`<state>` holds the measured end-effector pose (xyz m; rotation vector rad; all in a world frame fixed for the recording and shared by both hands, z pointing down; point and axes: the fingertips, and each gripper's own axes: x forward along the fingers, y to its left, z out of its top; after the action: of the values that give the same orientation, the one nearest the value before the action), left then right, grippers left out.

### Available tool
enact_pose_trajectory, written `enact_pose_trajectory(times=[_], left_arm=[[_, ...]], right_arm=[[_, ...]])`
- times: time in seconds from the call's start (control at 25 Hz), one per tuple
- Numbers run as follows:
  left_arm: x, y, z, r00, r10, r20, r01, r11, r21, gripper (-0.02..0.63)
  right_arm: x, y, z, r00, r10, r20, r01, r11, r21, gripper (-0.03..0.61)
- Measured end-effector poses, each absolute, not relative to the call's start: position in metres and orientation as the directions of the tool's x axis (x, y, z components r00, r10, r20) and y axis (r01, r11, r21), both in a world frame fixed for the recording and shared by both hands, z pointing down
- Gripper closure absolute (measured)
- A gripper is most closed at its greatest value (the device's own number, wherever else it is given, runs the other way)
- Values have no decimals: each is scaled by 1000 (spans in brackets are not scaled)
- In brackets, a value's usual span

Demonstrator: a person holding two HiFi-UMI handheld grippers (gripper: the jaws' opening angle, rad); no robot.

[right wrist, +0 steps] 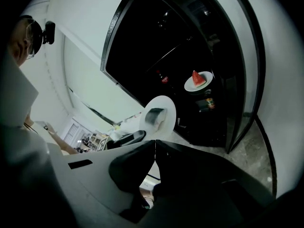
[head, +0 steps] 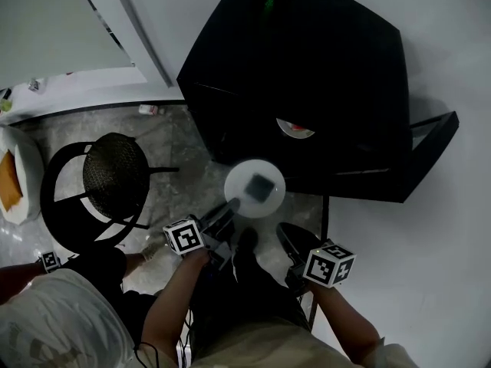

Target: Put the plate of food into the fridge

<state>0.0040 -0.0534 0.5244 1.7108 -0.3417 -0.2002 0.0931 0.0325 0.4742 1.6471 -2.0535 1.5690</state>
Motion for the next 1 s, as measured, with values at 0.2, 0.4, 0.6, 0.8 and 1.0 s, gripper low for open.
enact_pose_trajectory(times=[0.2,0.4,0.6,0.8,1.0], left_arm=[[4,-56,547,932,-354,75,-118,-102,988,601],[8,-52,563,930,-353,101,-133,-67,989,603],[5,-44,573,925,-360,120,-140,-30,990,601],[0,-39,599,909,-383,163,-164,30,986,603],[0,-36,619,896,-403,188,-171,77,982,603]], right_arm=[[89,38,483,-438,-660,610,-736,-126,-665,557],[84,37,491,-456,-646,611,-745,-99,-660,557],[79,37,495,-473,-639,606,-736,-91,-671,557],[77,35,506,-490,-621,612,-740,-75,-668,557],[71,38,518,-512,-595,620,-735,-70,-674,557]])
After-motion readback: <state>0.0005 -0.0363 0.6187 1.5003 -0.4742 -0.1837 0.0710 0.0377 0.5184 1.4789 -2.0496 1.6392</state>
